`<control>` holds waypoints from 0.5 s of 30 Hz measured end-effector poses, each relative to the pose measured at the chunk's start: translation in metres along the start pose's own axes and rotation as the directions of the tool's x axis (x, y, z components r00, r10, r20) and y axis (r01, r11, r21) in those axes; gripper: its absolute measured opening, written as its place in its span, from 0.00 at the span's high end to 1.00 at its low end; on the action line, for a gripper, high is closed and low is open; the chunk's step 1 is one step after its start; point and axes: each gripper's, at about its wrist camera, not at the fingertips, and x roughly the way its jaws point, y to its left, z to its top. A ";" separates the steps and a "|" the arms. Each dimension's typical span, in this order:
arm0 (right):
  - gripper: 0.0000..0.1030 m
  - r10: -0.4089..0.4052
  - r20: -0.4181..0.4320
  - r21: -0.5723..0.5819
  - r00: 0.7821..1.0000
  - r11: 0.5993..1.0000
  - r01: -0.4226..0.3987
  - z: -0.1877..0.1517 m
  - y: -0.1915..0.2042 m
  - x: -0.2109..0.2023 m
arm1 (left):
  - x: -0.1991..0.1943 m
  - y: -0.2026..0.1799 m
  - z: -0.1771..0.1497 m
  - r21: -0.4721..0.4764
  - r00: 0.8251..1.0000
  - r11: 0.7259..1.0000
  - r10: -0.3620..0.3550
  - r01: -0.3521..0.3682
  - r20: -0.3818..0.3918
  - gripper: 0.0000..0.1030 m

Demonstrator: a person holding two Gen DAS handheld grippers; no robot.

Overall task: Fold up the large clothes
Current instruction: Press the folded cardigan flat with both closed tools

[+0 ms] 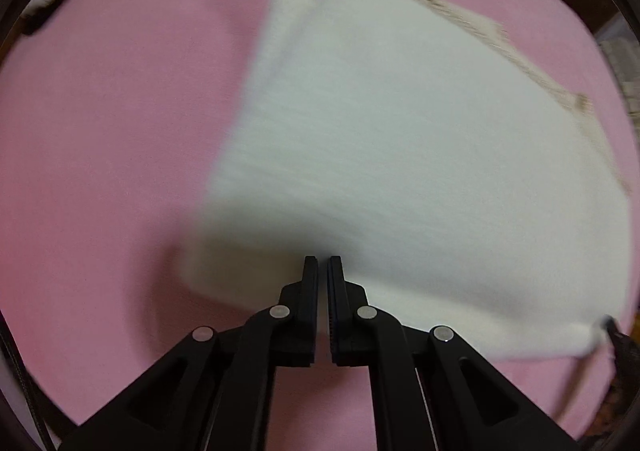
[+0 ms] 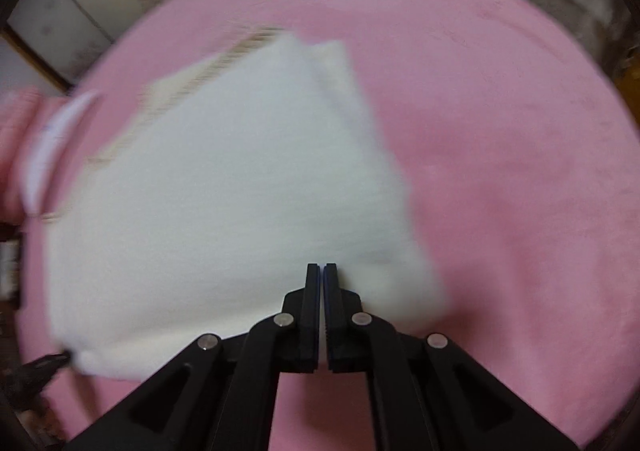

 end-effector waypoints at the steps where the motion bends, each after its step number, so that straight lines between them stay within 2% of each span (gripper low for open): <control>1: 0.99 0.083 -0.004 0.003 0.997 0.997 -0.083 -0.006 0.010 0.002 | 0.002 -0.013 -0.006 0.010 0.996 0.996 -0.085 0.085 -0.024 0.99; 2: 0.99 0.191 -0.022 0.005 0.981 0.982 -0.191 -0.015 0.025 0.007 | 0.003 -0.027 -0.010 0.027 0.986 0.987 -0.158 0.159 -0.049 0.99; 3: 0.99 0.270 -0.052 0.007 0.962 0.963 -0.270 -0.023 0.037 0.014 | 0.004 -0.039 -0.013 0.043 0.979 0.979 -0.195 0.198 -0.062 0.99; 5: 0.99 0.369 -0.126 0.017 0.921 0.929 -0.370 -0.038 0.063 0.030 | 0.008 -0.076 -0.019 0.107 0.964 0.959 -0.254 0.262 -0.084 0.99; 7: 0.99 0.420 -0.184 0.027 0.889 0.906 -0.422 -0.052 0.090 0.049 | 0.016 -0.105 -0.020 0.154 0.957 0.946 -0.272 0.286 -0.104 0.99; 9: 0.99 0.465 -0.202 0.044 0.862 0.884 -0.466 -0.058 0.109 0.062 | 0.020 -0.124 -0.017 0.186 0.956 0.938 -0.277 0.292 -0.100 0.99; 11: 0.99 0.487 -0.187 0.040 0.853 0.872 -0.489 -0.053 0.123 0.070 | 0.020 -0.133 -0.014 0.191 0.960 0.941 -0.269 0.280 -0.081 1.00; 12: 0.99 0.490 -0.177 0.042 0.853 0.870 -0.491 -0.045 0.124 0.074 | 0.020 -0.133 -0.004 0.164 0.951 0.937 -0.300 0.309 -0.074 1.00; 14: 0.99 0.525 -0.155 0.071 0.837 0.851 -0.521 -0.035 0.125 0.082 | 0.028 -0.133 0.021 0.085 0.924 0.921 -0.376 0.381 -0.071 1.00; 15: 0.99 0.539 -0.143 0.091 0.830 0.842 -0.532 -0.029 0.127 0.088 | 0.032 -0.128 0.033 0.066 0.917 0.915 -0.394 0.398 -0.066 1.00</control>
